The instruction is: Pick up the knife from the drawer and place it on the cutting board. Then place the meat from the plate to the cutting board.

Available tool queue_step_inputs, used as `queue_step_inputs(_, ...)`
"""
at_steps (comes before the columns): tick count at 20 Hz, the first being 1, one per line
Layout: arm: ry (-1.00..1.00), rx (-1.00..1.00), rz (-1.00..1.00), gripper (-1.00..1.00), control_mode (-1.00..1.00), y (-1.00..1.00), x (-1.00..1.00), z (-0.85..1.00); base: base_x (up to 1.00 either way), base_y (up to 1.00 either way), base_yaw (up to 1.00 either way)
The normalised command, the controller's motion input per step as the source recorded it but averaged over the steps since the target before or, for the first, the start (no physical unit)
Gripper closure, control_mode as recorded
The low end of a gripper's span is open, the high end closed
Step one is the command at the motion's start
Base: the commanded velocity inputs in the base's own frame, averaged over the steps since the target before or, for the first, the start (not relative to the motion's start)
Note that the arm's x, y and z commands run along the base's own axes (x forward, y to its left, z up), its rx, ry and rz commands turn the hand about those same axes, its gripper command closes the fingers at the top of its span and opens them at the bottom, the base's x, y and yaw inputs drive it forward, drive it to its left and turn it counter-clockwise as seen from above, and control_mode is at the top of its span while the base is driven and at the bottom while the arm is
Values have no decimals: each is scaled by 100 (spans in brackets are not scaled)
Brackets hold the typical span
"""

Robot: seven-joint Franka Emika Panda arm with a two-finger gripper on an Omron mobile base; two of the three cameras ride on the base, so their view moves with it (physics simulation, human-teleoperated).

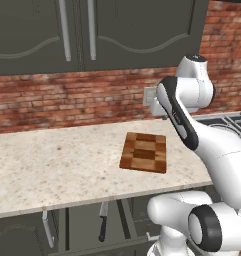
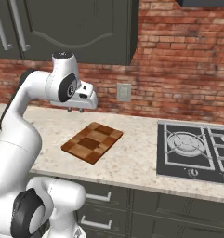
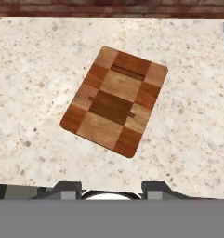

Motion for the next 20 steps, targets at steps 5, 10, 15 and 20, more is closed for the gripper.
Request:
queue_step_inputs(5, -15, -3, 1, -100, -100, 11, -40, 3, 0, 0, 0)
queue_step_inputs(10, -2, 0, 0, -100, -100, 35, -50, 0, 0, 0, 0)
queue_step_inputs(15, 0, 0, 0, -100, -100, 9, -54, -1, 0, 0, 0)
queue_step_inputs(20, 0, 0, 0, -100, -100, 1, -49, 0, 0, 0, 0)
